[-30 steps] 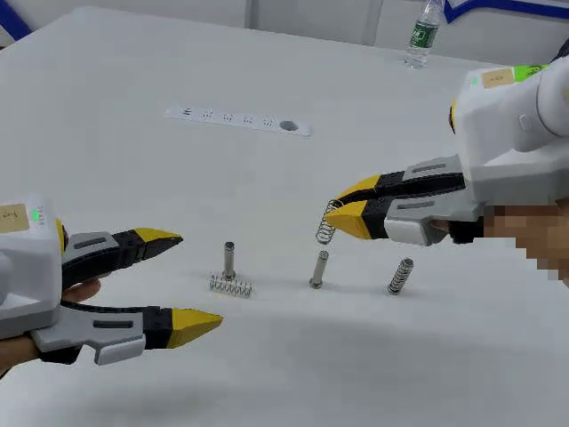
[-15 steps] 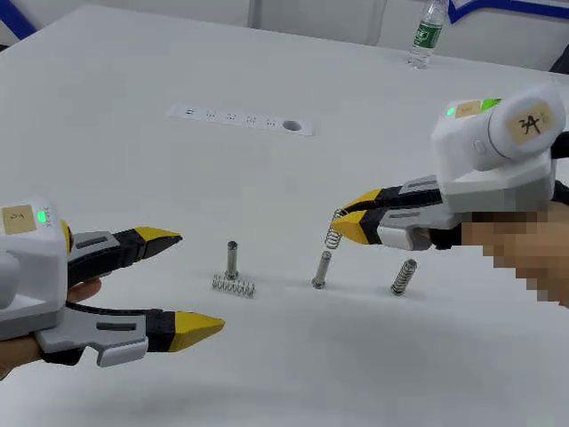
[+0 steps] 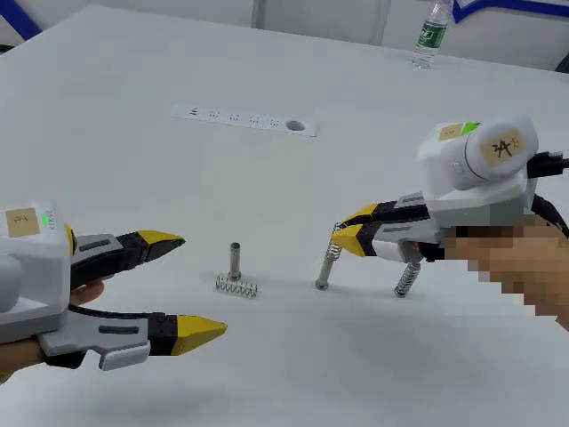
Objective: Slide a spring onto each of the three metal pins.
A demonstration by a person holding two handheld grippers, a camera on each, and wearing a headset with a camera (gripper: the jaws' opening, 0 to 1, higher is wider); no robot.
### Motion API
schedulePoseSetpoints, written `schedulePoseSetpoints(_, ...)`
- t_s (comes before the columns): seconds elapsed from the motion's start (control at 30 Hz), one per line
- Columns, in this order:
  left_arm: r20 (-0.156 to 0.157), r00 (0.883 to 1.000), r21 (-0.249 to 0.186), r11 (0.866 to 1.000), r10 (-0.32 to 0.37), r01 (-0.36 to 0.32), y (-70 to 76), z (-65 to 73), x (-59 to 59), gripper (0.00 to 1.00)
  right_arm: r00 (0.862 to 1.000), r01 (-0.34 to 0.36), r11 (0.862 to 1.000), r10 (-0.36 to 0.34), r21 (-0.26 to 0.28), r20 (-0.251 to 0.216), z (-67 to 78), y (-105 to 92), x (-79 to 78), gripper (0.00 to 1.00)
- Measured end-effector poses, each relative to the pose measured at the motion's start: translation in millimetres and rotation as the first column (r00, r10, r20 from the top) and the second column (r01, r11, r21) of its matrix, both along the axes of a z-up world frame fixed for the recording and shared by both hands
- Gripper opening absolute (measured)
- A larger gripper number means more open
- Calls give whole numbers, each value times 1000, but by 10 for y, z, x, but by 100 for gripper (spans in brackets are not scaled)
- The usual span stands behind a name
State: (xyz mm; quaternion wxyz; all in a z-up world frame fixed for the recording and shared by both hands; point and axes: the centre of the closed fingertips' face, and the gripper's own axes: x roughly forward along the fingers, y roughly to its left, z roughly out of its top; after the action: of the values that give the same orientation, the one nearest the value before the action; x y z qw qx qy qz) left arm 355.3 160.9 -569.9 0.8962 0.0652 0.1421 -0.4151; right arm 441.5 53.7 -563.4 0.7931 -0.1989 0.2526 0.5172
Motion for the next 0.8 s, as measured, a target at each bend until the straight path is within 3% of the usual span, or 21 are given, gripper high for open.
schedulePoseSetpoints(0.8, -11, 1000, 4, 1000, -3, 3, -4, -30, -36, 69, 999, 26, 1000, -25, 16, -32, -45, 4, 28, 12)
